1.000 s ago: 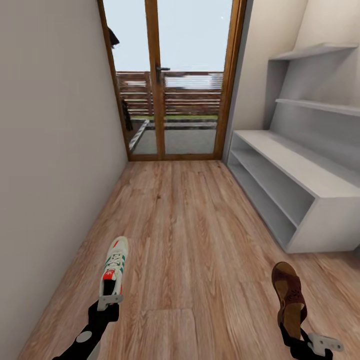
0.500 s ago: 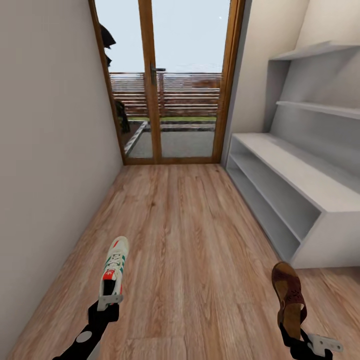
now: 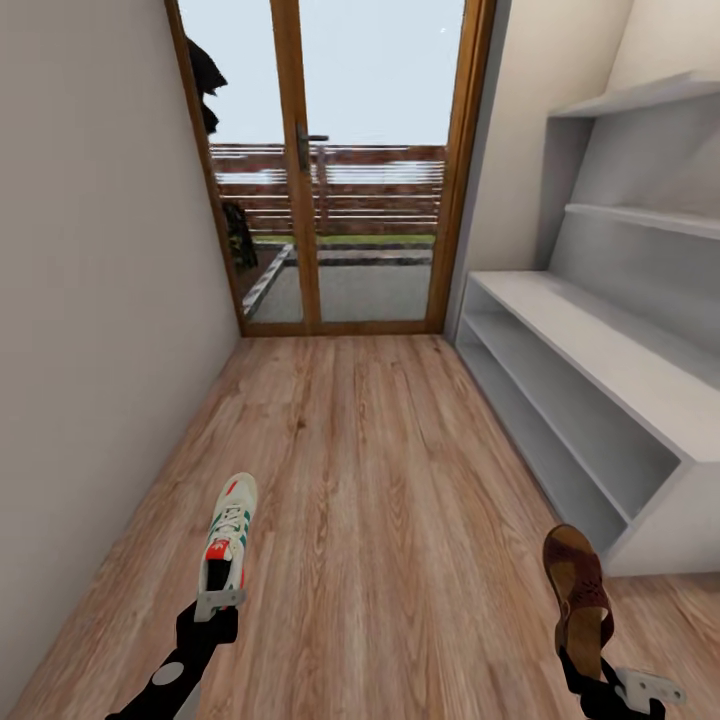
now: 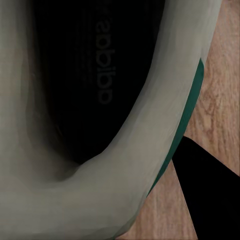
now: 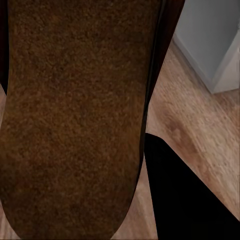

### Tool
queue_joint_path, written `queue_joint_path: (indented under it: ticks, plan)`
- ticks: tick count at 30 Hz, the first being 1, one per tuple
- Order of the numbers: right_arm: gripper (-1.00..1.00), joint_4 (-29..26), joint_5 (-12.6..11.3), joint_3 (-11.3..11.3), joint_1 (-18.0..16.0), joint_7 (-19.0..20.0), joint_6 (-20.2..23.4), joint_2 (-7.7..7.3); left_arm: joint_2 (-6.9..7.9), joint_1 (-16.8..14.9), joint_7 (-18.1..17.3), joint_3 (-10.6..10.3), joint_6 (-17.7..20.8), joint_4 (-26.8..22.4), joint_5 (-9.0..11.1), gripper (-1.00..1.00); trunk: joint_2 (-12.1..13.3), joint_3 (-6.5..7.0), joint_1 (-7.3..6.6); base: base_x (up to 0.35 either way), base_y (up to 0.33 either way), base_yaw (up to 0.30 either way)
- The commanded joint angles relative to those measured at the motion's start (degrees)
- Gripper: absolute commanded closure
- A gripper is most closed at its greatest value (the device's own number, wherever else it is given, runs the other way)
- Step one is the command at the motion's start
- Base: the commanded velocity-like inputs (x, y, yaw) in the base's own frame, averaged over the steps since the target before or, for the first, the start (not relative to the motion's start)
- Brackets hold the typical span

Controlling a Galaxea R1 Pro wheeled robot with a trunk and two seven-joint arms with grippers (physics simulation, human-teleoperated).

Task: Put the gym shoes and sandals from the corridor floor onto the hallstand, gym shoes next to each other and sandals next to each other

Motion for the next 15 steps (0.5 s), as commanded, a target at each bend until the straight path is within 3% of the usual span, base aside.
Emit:
queue_joint_path:
  ticks: [1,15]
  plan:
    - [1.0,0.1,-0.1,-0.3,-0.1,0.5,-0.1,0.03,0.03,0.0,0.1,-0.1,-0.2,0.0,0.2,1.0,0.0,-0.05,0.02,0.339,0.0,0.0]
    - [1.0,0.6,-0.3,-0.4,-0.1,0.4,-0.2,-0.05,0.06,0.0,0.1,-0.1,-0.2,-0.1,0.2,1.0,0.0,-0.05,0.02,0.339,0.0,0.0]
